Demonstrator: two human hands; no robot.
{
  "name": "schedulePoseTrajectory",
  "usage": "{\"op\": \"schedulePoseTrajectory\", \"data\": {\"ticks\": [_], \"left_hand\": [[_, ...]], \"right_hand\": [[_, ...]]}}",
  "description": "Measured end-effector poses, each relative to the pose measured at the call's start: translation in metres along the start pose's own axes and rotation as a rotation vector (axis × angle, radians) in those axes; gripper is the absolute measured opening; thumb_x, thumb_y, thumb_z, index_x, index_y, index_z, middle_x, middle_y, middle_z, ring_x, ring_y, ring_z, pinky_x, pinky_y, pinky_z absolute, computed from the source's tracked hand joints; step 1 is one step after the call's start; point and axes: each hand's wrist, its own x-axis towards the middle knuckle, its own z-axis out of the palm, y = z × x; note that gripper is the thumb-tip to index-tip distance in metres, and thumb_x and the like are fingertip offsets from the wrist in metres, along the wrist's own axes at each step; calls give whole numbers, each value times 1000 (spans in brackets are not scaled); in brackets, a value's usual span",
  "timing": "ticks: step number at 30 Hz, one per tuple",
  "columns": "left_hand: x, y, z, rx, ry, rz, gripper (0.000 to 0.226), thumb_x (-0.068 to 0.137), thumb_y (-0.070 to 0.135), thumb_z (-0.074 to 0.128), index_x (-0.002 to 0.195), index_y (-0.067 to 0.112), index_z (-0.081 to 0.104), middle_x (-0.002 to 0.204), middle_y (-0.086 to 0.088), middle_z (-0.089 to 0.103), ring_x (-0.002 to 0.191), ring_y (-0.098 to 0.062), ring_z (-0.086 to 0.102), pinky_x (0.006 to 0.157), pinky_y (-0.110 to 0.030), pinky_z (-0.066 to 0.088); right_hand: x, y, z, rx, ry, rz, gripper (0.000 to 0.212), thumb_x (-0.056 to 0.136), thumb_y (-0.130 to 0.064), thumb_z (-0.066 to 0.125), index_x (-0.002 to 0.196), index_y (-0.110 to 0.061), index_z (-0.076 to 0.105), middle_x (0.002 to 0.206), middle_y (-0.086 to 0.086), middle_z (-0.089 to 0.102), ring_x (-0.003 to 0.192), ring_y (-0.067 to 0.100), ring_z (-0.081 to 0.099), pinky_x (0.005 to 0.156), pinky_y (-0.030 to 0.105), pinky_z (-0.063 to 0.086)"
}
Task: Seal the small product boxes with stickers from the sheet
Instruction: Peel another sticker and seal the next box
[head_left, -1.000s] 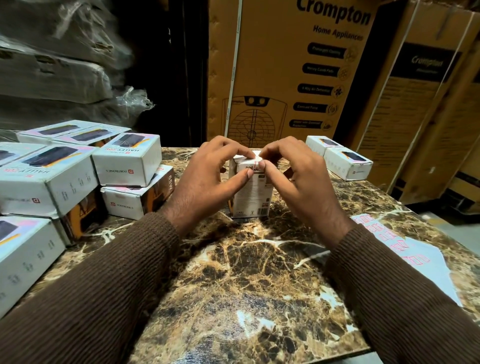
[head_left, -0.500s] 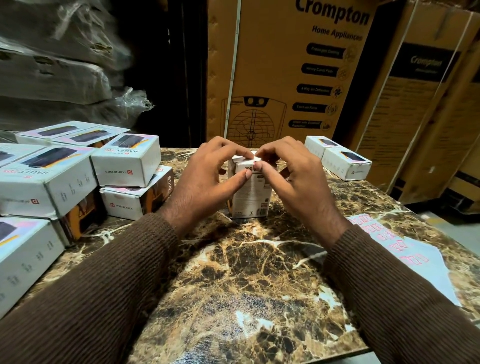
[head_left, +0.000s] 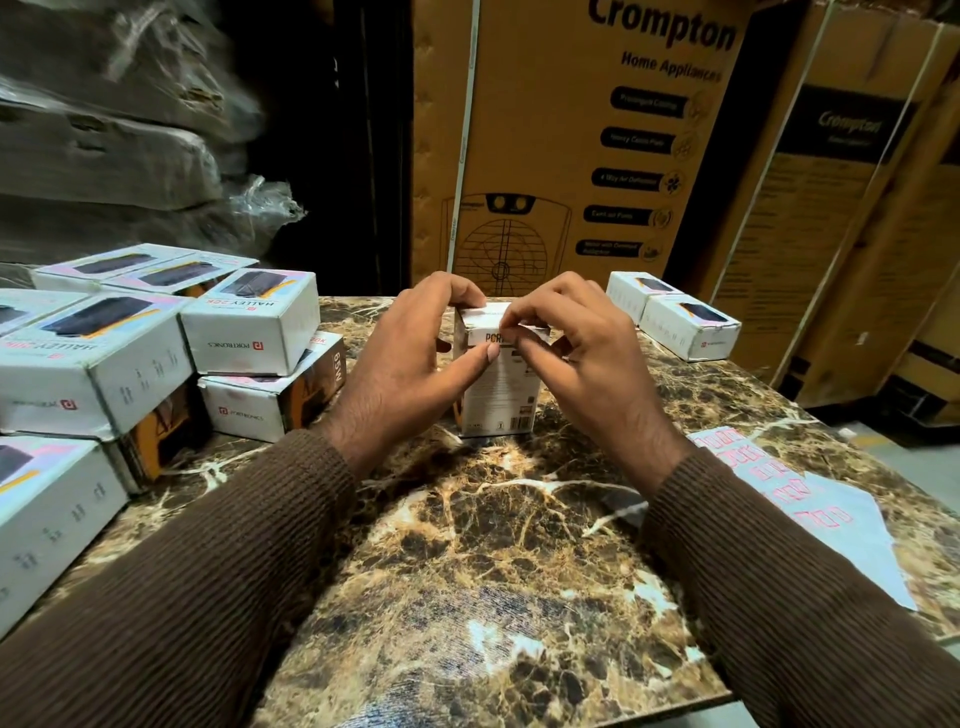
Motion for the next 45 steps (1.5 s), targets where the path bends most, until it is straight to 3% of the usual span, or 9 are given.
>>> {"op": "schedulePoseTrajectory", "data": {"ticks": [7,16,22,26,30,32,35,40,45], "left_hand": [[-3,6,-4,0,-6,2,37,95,33,74,126,21,56,130,8,62,119,-8,56,93,-31,54],[-7,5,-5,7,-9,37,35,96,25,75,125,19,57,139,5,60,129,-12,55,101,-35,52],[-11,4,-5,49,26,-20,35,94,28,75,126,24,61,129,3,51,119,-12,54,92,-26,53],[-15,4,-2,52,2,-86,40,97,30,71,134,31,58,117,2,53,102,-10,60,72,-14,51],[-17,6,1,25,7,-111,52,97,27,71,145,34,52,117,3,59,103,-9,63,76,-24,59],[-17,8,1,-13,33,-129,55,98,23,72,146,31,48,118,9,61,104,-3,64,77,-18,57],[-17,12,1,-100,83,-167,49,97,16,73,139,21,47,118,13,62,104,3,64,76,-11,57],[-16,13,0,-205,169,-207,23,97,12,73,111,15,54,113,4,71,104,-4,70,83,-21,61],[-18,10,4,-240,89,-299,6,98,15,71,104,16,72,107,6,73,100,-2,69,83,-27,63]], "right_hand": [[-2,5,-6,29,-11,-6,17,98,-12,64,108,-16,76,107,-4,66,103,16,59,79,42,58],[-3,6,-6,64,43,7,19,98,-12,64,113,-15,74,113,-3,67,107,16,62,86,42,57],[-8,13,-18,200,55,217,11,103,-18,63,114,-17,64,103,-7,68,94,6,65,72,23,56],[-13,15,-14,283,-82,361,18,106,-31,60,119,-20,53,105,-5,66,93,8,68,76,40,63],[-13,14,-13,350,-75,383,16,104,-23,62,115,-17,51,106,-3,64,96,11,68,77,45,65],[-13,14,-12,370,-63,383,15,103,-21,63,111,-16,52,107,-3,64,100,12,67,80,45,65],[-13,15,-11,415,-35,386,12,102,-24,63,109,-19,54,111,-4,65,105,15,66,82,47,65],[-14,17,-9,490,-29,444,15,101,-20,66,116,-22,64,114,-9,67,107,7,65,93,41,61],[-14,22,-6,550,-97,554,31,102,-22,67,132,-26,69,124,-9,69,116,7,65,97,38,61]]}}
